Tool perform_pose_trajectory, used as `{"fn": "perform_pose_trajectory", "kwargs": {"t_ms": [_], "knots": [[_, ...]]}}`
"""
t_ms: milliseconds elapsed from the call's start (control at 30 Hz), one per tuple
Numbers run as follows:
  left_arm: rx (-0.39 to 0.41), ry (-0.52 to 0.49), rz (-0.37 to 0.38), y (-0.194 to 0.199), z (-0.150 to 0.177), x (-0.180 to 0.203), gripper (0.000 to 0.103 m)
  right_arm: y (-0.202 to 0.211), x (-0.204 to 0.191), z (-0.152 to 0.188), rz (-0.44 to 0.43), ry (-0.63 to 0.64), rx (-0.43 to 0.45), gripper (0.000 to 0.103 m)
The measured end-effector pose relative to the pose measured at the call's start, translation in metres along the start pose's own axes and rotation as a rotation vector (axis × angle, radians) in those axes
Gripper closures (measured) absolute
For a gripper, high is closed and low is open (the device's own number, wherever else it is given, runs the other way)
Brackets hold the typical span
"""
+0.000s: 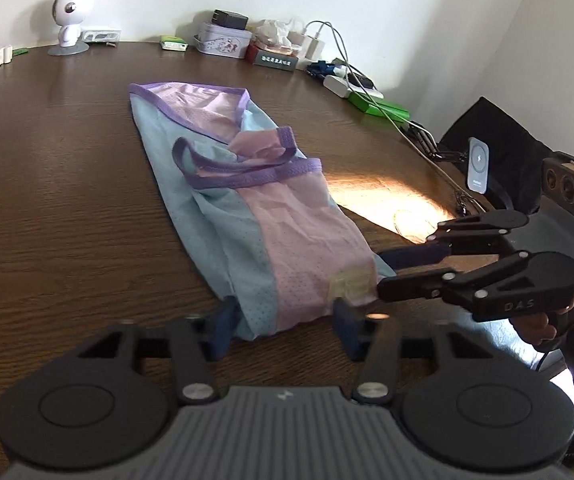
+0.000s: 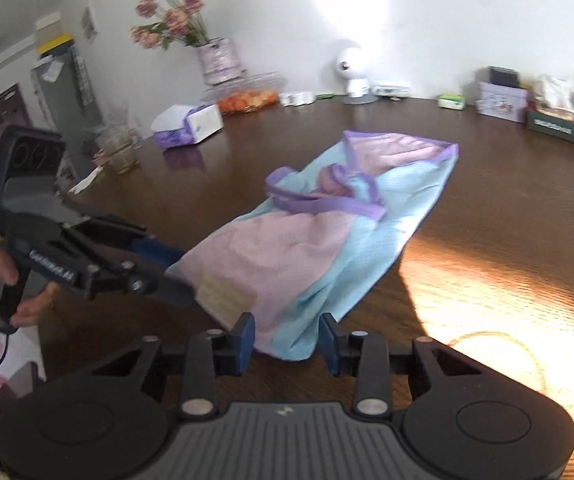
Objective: Fold clothes
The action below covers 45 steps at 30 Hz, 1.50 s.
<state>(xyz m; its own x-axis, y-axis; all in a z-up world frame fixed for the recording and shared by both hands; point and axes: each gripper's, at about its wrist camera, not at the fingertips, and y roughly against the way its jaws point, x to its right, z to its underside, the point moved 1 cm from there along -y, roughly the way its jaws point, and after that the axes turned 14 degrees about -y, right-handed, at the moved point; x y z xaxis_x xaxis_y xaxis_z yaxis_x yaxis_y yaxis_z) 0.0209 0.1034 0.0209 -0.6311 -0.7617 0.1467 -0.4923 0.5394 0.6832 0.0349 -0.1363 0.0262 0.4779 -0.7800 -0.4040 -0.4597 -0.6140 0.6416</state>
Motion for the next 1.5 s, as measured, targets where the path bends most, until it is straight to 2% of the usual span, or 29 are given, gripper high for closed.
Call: {"fn": "perform_pose_trajectory", "kwargs": {"t_ms": [33,67,100,300,333,367,400,433,467,533,600,667,700,767,833,867,933,967,1100,1233,1333,1433,1500], "knots": [[-0.001,0.001,-0.010,0.001,0.002,0.000,0.085,-0.002,-0.003,0.003,0.011,0.010,0.008,0.085],[-0.001,0.004,-0.015,0.002,0.004,0.000,0.087,-0.002,-0.004,0.004,0.018,0.011,0.013,0.099],[-0.003,0.007,-0.018,0.004,0.007,-0.001,0.094,-0.001,-0.004,0.006,0.014,-0.001,0.014,0.101],[-0.015,-0.069,0.001,0.035,0.039,0.033,0.095,0.034,-0.025,0.032,-0.037,0.058,-0.041,0.101],[-0.014,-0.083,-0.002,0.041,0.047,0.041,0.093,0.043,-0.030,0.039,-0.040,0.076,-0.040,0.100],[0.001,-0.110,-0.006,0.048,0.054,0.049,0.091,0.052,-0.035,0.047,-0.043,0.097,-0.037,0.095],[0.024,-0.145,-0.009,0.055,0.061,0.057,0.083,0.060,-0.039,0.054,-0.050,0.121,-0.023,0.085],[0.049,-0.182,-0.009,0.061,0.066,0.064,0.070,0.066,-0.042,0.061,-0.064,0.146,-0.008,0.075],[0.069,-0.213,-0.006,0.063,0.070,0.069,0.066,0.071,-0.044,0.066,-0.078,0.168,0.008,0.059],[0.091,-0.269,-0.011,0.062,0.072,0.077,0.061,0.069,-0.046,0.070,-0.086,0.187,0.035,0.060],[0.079,-0.330,-0.047,0.056,0.070,0.081,0.060,0.065,-0.047,0.071,-0.082,0.198,0.053,0.065],[0.058,-0.384,-0.090,0.049,0.069,0.085,0.059,0.055,-0.044,0.072,-0.039,0.205,0.053,0.071],[0.051,-0.395,-0.105,0.048,0.069,0.086,0.059,0.050,-0.042,0.073,-0.006,0.208,0.047,0.071],[0.045,-0.410,-0.123,0.045,0.069,0.085,0.059,0.050,-0.038,0.075,-0.001,0.216,0.066,0.074],[0.072,-0.393,-0.090,0.044,0.071,0.080,0.060,0.050,-0.038,0.077,-0.020,0.206,0.073,0.082],[0.084,-0.390,-0.069,0.043,0.071,0.077,0.061,0.050,-0.040,0.079,-0.024,0.216,0.079,0.090],[0.090,-0.387,-0.043,0.042,0.073,0.074,0.086,0.049,-0.045,0.082,-0.021,0.240,0.088,0.097],[0.090,-0.383,-0.034,0.044,0.073,0.072,0.089,0.050,-0.046,0.082,-0.025,0.237,0.088,0.100],[0.098,-0.364,0.026,0.058,0.077,0.070,0.093,0.065,-0.046,0.087,-0.049,0.241,0.067,0.101],[0.145,-0.347,0.116,0.081,0.080,0.079,0.096,0.093,-0.053,0.092,-0.087,0.239,0.079,0.101],[0.212,-0.373,0.105,0.097,0.071,0.083,0.098,0.108,-0.058,0.088,-0.118,0.226,0.122,0.101],[0.278,-0.344,0.103,0.102,0.051,0.062,0.098,0.112,-0.055,0.074,-0.140,0.190,0.177,0.101],[0.281,-0.323,0.080,0.097,0.035,0.046,0.098,0.108,-0.047,0.057,-0.146,0.154,0.204,0.101]]}}
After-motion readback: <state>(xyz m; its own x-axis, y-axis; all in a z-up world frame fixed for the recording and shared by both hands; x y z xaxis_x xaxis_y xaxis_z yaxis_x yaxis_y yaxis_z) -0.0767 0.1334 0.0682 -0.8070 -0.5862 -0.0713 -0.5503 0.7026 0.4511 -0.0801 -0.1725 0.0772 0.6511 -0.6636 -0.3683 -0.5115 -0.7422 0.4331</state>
